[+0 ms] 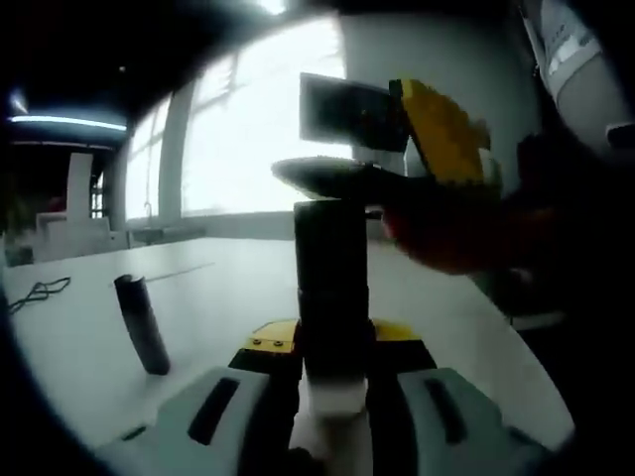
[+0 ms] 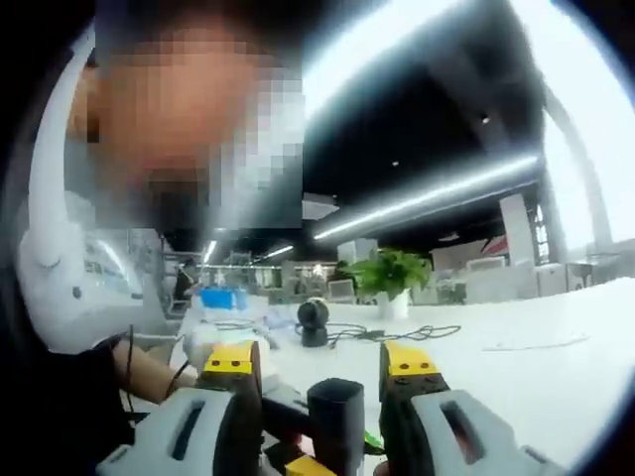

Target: Pick up cosmetic bottle twist off cap place on table pick up cap screw tight cap place on table

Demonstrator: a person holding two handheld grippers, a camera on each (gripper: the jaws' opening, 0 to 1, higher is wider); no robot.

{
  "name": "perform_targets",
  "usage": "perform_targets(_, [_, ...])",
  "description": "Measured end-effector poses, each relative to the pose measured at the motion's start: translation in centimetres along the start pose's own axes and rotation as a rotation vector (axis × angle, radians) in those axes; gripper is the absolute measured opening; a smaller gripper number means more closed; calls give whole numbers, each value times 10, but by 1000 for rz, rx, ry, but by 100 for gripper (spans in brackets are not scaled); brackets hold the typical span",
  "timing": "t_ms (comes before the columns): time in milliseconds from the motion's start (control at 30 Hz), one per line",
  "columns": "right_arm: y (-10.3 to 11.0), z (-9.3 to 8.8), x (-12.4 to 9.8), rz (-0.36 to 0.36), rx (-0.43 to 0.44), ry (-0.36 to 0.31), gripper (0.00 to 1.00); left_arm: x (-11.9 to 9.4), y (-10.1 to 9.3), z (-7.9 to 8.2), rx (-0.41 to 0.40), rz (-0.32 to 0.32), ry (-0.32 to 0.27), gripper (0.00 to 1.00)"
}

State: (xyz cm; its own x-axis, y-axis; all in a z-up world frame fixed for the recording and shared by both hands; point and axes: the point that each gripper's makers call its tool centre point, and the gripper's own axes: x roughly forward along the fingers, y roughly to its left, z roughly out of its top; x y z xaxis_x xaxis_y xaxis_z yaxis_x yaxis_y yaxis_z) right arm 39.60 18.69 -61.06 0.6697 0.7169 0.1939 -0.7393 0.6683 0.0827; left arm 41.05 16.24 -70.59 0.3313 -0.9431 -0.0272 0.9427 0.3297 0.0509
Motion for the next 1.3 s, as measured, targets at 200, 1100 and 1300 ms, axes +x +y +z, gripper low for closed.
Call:
perform_targets(200, [-12,-3,-14,-162,38,-4,37,0,-2,1,22,-10,-7,15])
perform_targets(1100, [-26,-19,-6,-497,43,35,30,0,0,0,10,25,11,14])
perform_targets(1300, [-17,-23,1,-520,-45,79,29,0,-2,1,51,42,9,14])
